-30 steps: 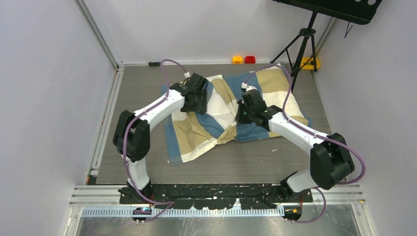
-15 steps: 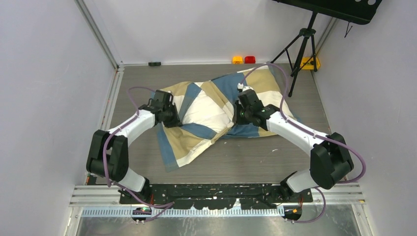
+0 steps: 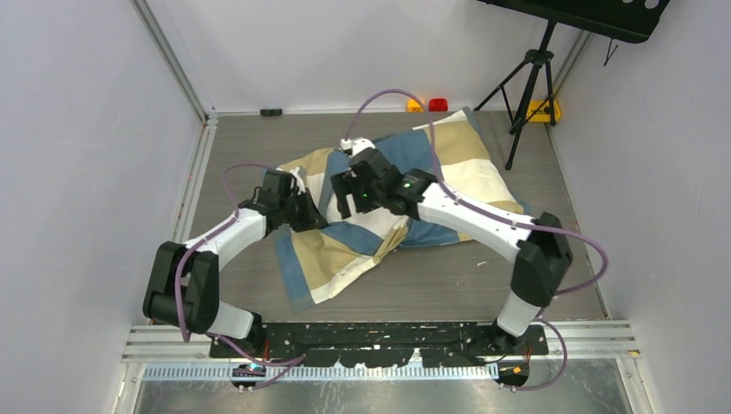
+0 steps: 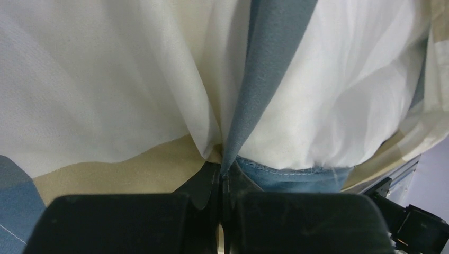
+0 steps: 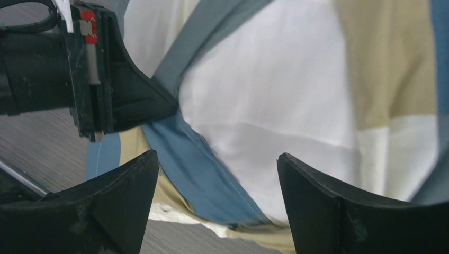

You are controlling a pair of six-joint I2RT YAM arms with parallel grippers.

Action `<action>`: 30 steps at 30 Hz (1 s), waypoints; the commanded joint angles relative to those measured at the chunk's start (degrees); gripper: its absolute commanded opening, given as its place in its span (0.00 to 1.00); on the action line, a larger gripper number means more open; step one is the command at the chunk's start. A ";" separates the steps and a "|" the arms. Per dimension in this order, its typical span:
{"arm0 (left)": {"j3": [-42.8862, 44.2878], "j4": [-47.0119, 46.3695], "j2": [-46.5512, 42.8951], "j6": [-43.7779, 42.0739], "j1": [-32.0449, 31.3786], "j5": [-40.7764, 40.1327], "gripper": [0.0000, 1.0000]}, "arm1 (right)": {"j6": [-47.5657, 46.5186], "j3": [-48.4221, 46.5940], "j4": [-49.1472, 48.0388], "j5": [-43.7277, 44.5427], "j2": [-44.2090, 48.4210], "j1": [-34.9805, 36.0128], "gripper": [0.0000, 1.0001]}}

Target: Remove the pillowcase from the pillow

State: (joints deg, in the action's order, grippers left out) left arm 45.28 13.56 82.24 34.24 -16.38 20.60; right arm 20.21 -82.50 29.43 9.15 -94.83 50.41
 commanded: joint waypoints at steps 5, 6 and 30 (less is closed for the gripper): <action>-3.20 -1.65 -2.80 -0.64 -0.14 3.26 0.00 | 0.62 -10.99 3.44 3.56 -14.85 1.97 0.89; -3.38 -1.65 -2.86 -0.74 -0.14 3.30 0.00 | 0.60 -11.32 3.55 3.59 -16.01 1.97 0.89; -5.48 4.49 -7.99 -1.08 0.21 -6.74 0.00 | 5.18 -5.46 -3.61 8.62 -6.69 -2.02 0.00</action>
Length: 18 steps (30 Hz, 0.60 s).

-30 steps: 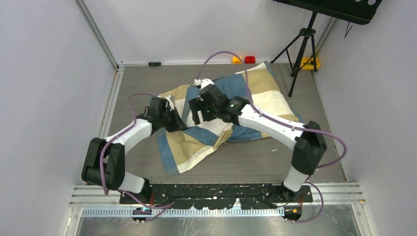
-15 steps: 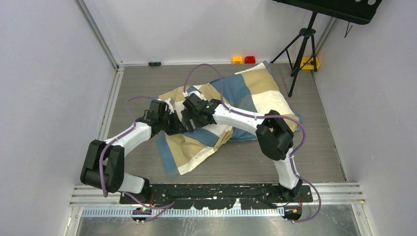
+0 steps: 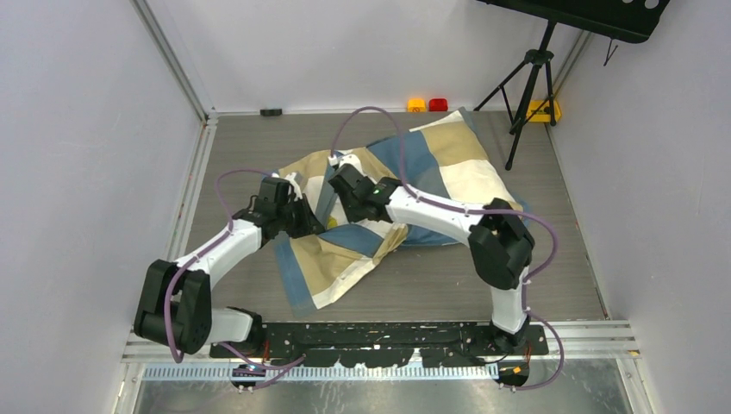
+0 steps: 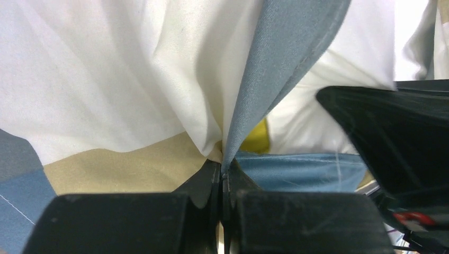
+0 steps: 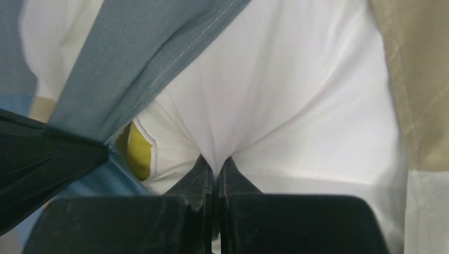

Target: Remove the pillowcase from the pillow

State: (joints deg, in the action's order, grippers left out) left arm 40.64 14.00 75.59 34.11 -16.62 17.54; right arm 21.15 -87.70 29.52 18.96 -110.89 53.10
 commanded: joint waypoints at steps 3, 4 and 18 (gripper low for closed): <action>-0.65 4.71 -0.88 -1.30 0.45 -4.55 0.00 | 8.58 3.05 -5.45 -8.89 13.98 -10.29 0.00; -0.65 5.61 -0.85 -1.40 0.57 -5.68 0.00 | 9.95 4.59 -6.63 -11.30 15.68 -11.97 0.00; -0.94 5.30 -4.93 -0.10 3.92 3.94 0.10 | 11.53 8.83 -7.06 -16.12 24.26 -19.63 0.00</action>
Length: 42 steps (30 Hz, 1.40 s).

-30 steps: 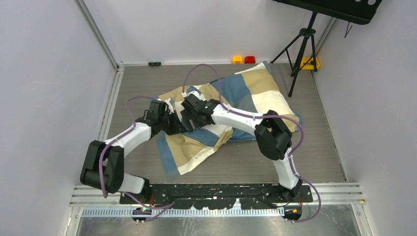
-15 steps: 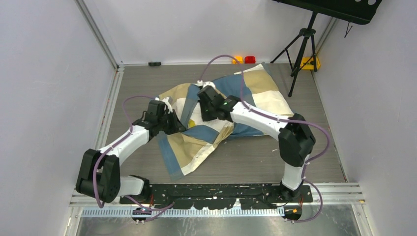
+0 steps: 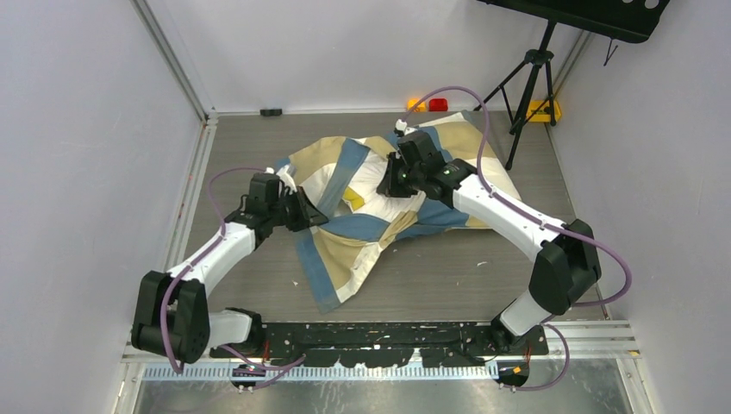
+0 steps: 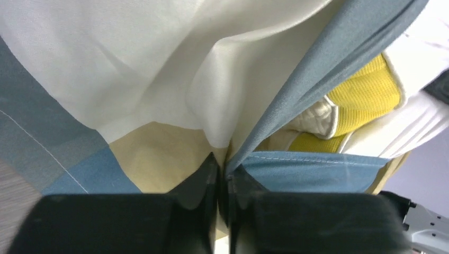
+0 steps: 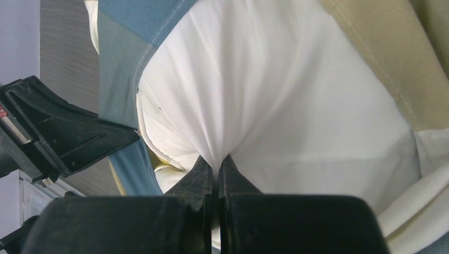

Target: Remove the pillowcase from the pillow

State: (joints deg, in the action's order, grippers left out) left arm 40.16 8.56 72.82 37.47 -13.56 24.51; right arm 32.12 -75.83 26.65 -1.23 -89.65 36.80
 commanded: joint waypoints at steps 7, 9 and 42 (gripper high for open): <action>2.46 10.32 -8.36 2.66 -9.41 1.64 0.54 | 0.10 -7.71 -6.69 2.03 -3.92 -1.72 0.00; 1.57 7.69 -7.37 5.81 -10.17 4.18 0.59 | 0.28 -8.17 -7.46 2.11 -4.69 -0.73 0.00; -8.53 8.39 1.66 3.25 -12.77 2.91 0.00 | 3.73 -13.75 -7.06 -1.91 1.21 -3.56 0.00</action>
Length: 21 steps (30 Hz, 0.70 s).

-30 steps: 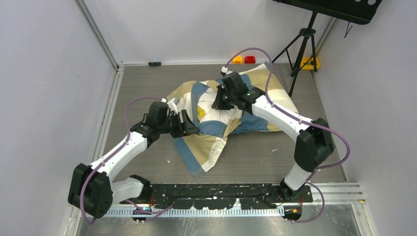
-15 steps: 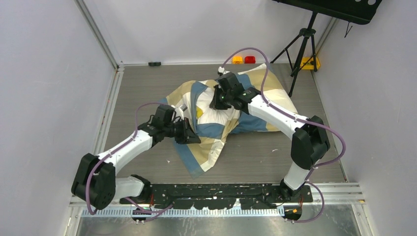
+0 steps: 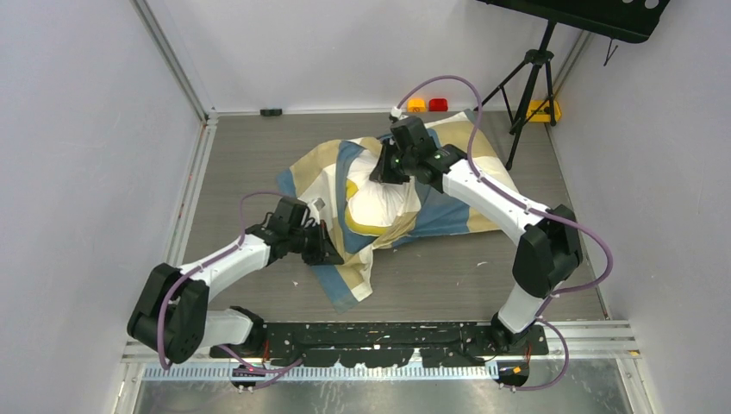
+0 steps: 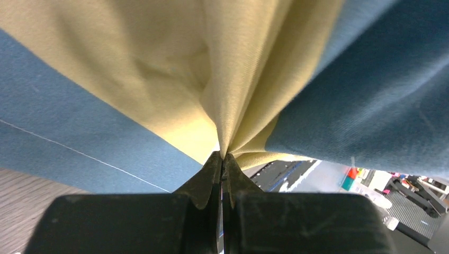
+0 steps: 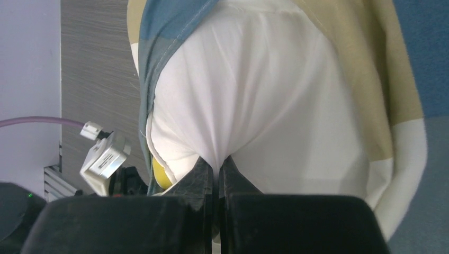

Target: Remove the pillowcase from the pillow

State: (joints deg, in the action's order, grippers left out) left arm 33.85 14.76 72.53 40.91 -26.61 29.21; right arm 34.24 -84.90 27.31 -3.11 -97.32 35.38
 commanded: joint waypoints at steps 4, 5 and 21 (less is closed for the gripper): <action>-3.18 -0.90 2.55 1.31 4.00 -2.97 0.00 | -0.66 -6.04 -2.18 -1.18 12.35 -2.62 0.00; -3.17 -1.03 2.64 1.18 5.32 -3.55 0.00 | -1.13 -5.99 -1.10 -1.08 13.50 -2.76 0.00; 5.66 10.66 -12.36 -5.08 6.38 -21.38 0.04 | -4.31 6.33 -1.82 -7.09 20.59 -5.05 0.00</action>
State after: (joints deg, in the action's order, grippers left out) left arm 37.65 17.04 65.87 39.53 -19.16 15.07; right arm 30.70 -80.79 34.81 -9.13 -79.75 31.44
